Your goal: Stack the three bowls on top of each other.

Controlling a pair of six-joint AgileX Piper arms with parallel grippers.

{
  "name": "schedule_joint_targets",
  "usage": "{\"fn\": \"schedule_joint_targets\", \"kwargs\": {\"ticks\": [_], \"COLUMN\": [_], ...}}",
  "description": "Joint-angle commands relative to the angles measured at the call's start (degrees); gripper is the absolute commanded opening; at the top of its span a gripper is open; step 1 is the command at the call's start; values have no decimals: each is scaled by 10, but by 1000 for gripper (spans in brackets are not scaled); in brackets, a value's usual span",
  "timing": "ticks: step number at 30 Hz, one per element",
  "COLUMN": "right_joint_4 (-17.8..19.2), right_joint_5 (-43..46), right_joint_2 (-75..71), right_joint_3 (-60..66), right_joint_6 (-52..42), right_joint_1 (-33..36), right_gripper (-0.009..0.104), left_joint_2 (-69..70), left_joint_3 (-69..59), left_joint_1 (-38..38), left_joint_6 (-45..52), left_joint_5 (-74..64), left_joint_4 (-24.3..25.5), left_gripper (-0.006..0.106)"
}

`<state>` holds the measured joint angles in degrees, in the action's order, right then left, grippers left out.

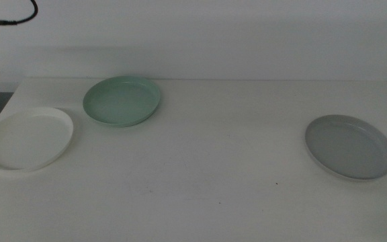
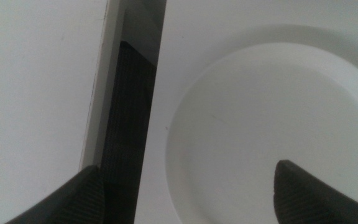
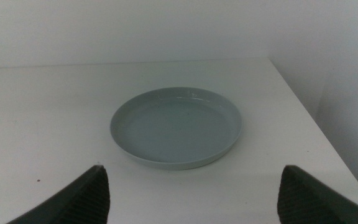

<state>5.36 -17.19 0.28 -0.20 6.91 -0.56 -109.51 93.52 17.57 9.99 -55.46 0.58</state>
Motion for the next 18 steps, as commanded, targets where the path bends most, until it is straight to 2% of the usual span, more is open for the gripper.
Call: {"fn": "schedule_joint_targets", "kwargs": {"ticks": [1, 8, 18], "right_joint_4": [3, 3, 3], "right_joint_5": [5, 5, 5], "right_joint_2": [-3, -3, -3], "right_joint_3": [2, 2, 2], "right_joint_6": [-3, -3, -3], "right_joint_1": [-3, -3, -3], "right_gripper": [87, 87, 87], "left_joint_2": [-31, -105, -143], "left_joint_3": [27, 58, 58], "left_joint_1": [9, 20, 21], "left_joint_6": [14, 36, 48], "left_joint_5": [7, 16, 27], "left_joint_4": [-11, -19, -16], "left_gripper": [94, 94, 94]}}
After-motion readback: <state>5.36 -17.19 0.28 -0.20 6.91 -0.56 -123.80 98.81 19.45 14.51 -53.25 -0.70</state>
